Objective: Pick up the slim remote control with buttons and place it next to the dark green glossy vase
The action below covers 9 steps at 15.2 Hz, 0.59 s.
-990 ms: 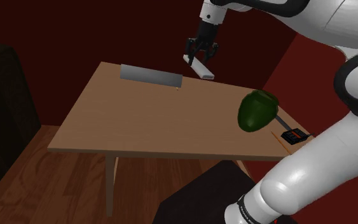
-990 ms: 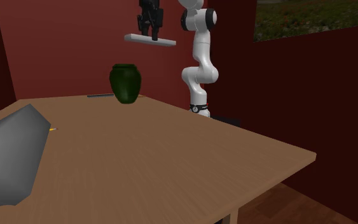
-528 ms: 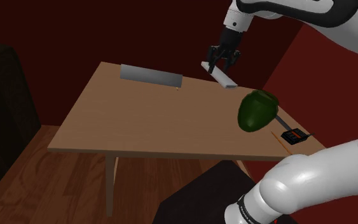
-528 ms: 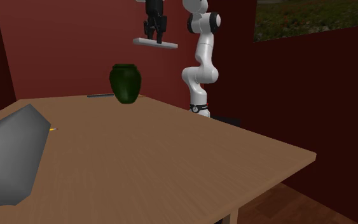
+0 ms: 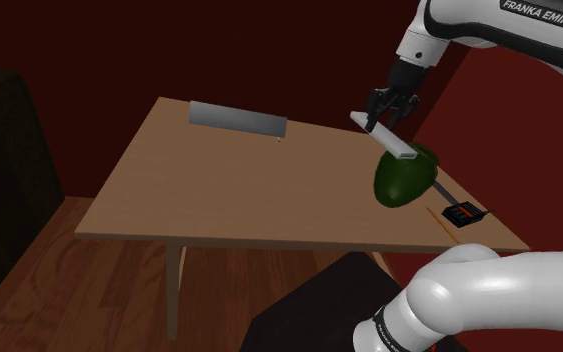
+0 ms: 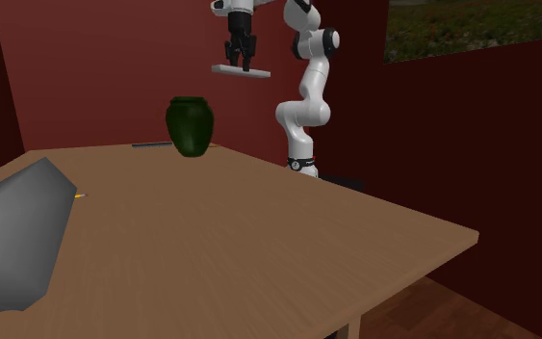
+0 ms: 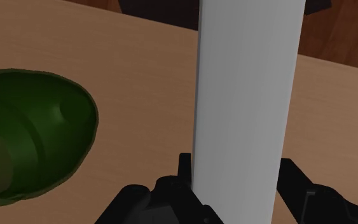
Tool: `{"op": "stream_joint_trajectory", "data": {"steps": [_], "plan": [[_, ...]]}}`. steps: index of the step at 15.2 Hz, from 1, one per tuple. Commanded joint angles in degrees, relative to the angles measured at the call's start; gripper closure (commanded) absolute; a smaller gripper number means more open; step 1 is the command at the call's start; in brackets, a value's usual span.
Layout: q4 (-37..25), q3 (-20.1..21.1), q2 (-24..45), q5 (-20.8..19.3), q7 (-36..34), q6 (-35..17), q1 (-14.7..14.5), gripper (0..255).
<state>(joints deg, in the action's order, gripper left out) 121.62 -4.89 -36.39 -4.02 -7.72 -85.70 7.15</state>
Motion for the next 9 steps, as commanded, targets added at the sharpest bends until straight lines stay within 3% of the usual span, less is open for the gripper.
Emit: {"op": "stream_joint_trajectory", "data": {"steps": [1,9], "plan": [[2.31,-1.07,-3.7,-0.93,1.48,1.29,0.61,255],[10.17,-2.08,-7.58,-1.9,2.21,-2.76,1.18,255]]}}
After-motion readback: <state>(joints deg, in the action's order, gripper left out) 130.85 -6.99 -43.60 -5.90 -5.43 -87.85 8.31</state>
